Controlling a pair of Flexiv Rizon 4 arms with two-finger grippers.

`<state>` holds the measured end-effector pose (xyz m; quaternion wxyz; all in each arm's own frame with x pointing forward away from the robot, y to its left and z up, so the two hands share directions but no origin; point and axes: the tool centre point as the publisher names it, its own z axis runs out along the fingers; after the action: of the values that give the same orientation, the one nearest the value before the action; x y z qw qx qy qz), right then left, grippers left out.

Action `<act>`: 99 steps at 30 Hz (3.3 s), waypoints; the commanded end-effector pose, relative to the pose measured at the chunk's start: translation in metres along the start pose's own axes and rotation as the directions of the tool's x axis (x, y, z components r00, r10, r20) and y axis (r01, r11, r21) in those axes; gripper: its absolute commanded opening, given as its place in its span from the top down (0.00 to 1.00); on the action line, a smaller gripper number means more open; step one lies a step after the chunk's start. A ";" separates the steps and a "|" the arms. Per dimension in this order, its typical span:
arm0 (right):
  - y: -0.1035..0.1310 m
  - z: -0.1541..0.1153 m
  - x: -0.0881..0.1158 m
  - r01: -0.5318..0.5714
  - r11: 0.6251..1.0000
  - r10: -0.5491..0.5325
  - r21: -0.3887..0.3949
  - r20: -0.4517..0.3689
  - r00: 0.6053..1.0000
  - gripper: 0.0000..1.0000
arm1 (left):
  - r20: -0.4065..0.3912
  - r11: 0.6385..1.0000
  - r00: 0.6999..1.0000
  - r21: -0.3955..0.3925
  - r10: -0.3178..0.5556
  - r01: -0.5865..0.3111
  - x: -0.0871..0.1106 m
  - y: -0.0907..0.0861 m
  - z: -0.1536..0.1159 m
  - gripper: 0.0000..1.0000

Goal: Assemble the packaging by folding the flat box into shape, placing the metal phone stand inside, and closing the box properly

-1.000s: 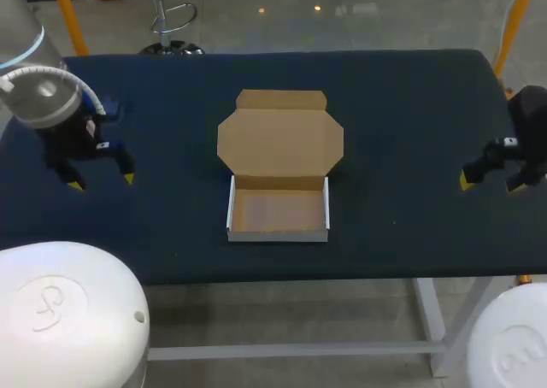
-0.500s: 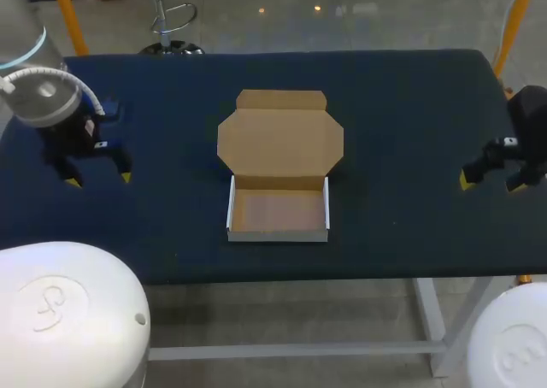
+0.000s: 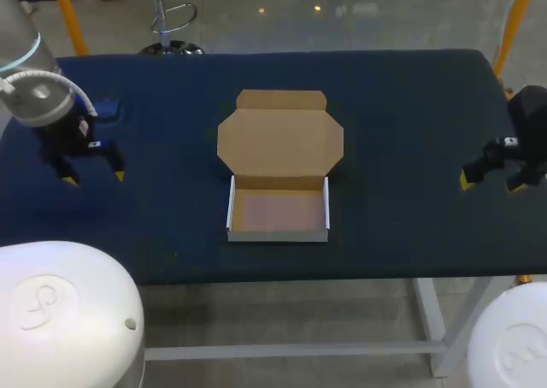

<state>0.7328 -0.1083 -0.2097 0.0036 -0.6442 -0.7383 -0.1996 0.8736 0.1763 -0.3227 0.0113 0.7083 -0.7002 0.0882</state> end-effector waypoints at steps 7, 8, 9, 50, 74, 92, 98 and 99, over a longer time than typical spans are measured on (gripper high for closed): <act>-0.006 0.001 0.004 0.000 1.000 0.000 -0.012 0.012 1.000 0.00 | 0.006 1.000 1.000 -0.028 0.006 -0.006 -0.012 -0.036 0.027 0.00; -0.006 0.001 0.004 0.000 1.000 0.000 -0.012 0.012 1.000 0.00 | 0.011 1.000 1.000 -0.030 0.006 -0.005 -0.015 -0.039 0.029 0.00; -0.006 0.001 0.004 0.000 1.000 0.000 -0.012 0.012 1.000 0.00 | 0.013 0.999 1.000 -0.035 0.001 -0.001 -0.017 -0.042 0.030 0.00; -0.006 0.001 0.004 0.000 1.000 0.000 -0.012 0.012 1.000 0.00 | 0.067 0.996 0.998 -0.082 -0.017 0.023 -0.048 -0.129 0.074 0.00; -0.006 0.001 0.004 0.000 1.000 0.000 -0.012 0.012 1.000 0.00 | 0.082 0.996 0.996 -0.083 -0.025 0.032 -0.059 -0.169 0.089 0.00; -0.006 0.001 0.004 0.000 1.000 0.000 -0.012 0.012 1.000 0.00 | 0.091 0.996 0.995 -0.077 -0.039 0.046 -0.064 -0.203 0.092 0.00; -0.006 0.001 0.004 0.000 1.000 0.000 -0.012 0.012 1.000 0.00 | 0.091 0.996 0.995 -0.073 -0.043 0.050 -0.066 -0.213 0.092 0.00; -0.006 0.001 0.004 0.000 1.000 0.000 -0.012 0.012 1.000 0.00 | 0.091 0.996 0.995 -0.073 -0.043 0.050 -0.067 -0.214 0.092 0.00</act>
<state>0.7329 -0.1081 -0.2098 0.0029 -0.6446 -0.7382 -0.1989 1.0881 0.2326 -0.3975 0.0014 0.7268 -0.6858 0.0378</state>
